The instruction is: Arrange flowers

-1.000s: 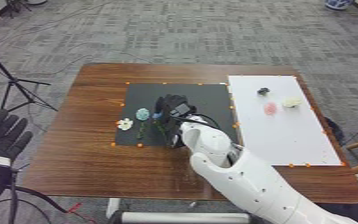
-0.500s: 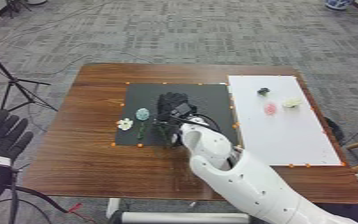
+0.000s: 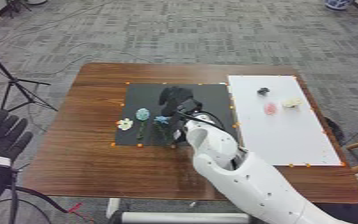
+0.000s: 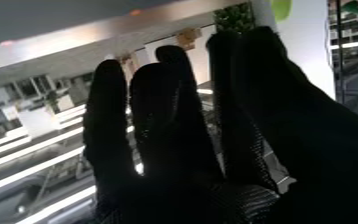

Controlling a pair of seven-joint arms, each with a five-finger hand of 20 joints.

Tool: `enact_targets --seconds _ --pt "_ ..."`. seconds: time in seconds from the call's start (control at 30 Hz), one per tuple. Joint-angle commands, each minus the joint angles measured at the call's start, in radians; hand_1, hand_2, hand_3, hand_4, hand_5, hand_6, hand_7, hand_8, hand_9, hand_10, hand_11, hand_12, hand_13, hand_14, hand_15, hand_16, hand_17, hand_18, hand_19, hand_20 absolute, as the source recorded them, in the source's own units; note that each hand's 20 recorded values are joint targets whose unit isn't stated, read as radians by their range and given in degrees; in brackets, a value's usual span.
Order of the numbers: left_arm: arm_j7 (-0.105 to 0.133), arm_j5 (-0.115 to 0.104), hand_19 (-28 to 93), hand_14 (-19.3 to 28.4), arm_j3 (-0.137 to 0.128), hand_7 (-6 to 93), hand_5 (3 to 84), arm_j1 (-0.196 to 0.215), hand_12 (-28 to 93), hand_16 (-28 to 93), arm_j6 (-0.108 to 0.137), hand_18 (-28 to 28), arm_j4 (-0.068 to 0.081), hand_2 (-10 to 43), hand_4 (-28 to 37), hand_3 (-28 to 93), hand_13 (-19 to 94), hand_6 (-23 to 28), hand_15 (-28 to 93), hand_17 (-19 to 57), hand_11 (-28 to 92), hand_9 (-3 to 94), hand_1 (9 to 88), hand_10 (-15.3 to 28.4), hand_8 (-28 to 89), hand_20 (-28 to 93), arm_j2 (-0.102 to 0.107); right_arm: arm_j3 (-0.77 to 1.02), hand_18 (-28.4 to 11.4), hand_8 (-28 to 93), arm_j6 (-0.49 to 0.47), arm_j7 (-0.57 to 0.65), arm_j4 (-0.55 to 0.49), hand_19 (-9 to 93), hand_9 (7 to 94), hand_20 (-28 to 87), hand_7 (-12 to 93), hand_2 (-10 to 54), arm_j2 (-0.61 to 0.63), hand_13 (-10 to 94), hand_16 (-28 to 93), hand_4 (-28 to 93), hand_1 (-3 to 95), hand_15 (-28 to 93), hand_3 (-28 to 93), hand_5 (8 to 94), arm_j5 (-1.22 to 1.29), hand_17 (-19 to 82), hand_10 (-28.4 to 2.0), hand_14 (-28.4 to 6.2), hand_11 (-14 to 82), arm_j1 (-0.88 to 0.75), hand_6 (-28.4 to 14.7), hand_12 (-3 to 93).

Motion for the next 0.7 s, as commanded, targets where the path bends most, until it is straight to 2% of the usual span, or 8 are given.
enact_targets --seconds 0.03,0.2,0.27,0.47,0.7 --pt "0.025 0.001 19 13.5 -0.030 13.0 39.0 0.038 13 -3 -0.007 10.5 -0.023 20.4 -28.3 67 24 8.8 29 -3.4 21 34.3 22.9 14.4 -8 13 -0.029 0.339 -23.6 -13 -0.222 0.016 -0.172 72 47.5 33 17 -9.5 0.146 50 29 -28 46.7 75 79 54.5 0.090 23 -18.5 -15.6 19.5 -0.116 -3.4 18.9" --pt "0.032 0.001 19 13.5 -0.048 13.0 38.9 0.049 13 -3 -0.009 10.5 -0.027 20.3 -28.3 67 24 8.7 29 -3.4 21 34.2 23.0 14.4 -8 13 -0.037 0.468 -23.7 -12 -0.119 0.089 -0.207 71 46.6 32 15 -9.5 0.224 49 27 -28 45.9 74 79 51.9 0.100 22 -19.1 -15.8 17.6 -0.202 -4.5 18.1" --pt "0.034 -0.001 19 13.5 -0.052 13.0 38.9 0.052 13 -3 -0.007 10.5 -0.027 20.3 -28.3 67 24 8.7 29 -3.4 20 34.2 23.0 14.4 -8 13 -0.035 0.499 -23.7 -12 -0.112 0.110 -0.204 71 46.8 32 15 -9.5 0.248 49 26 -28 46.1 74 79 51.7 0.083 22 -18.8 -15.5 17.5 -0.224 -4.5 18.0" --pt "0.040 -0.007 19 13.6 -0.057 13.0 38.9 0.056 13 -3 -0.011 10.5 -0.027 20.3 -28.3 67 24 8.7 29 -3.4 20 34.2 23.0 14.4 -8 13 -0.025 0.529 -23.5 -11 -0.125 0.173 -0.180 71 47.4 32 14 -9.5 0.284 50 27 -28 48.2 74 78 52.0 0.027 22 -17.8 -14.6 17.1 -0.258 -4.7 17.5" --pt "0.026 -0.004 19 13.5 -0.059 12.9 38.9 0.048 14 -3 -0.008 10.5 -0.022 20.3 -28.3 67 24 8.7 29 -3.4 20 34.2 23.0 14.4 -8 13 -0.023 0.565 -23.8 -11 -0.192 0.218 -0.176 72 48.2 33 14 -9.5 0.302 51 31 -28 50.8 72 76 52.8 0.004 23 -17.5 -13.8 17.0 -0.298 -5.1 17.0"
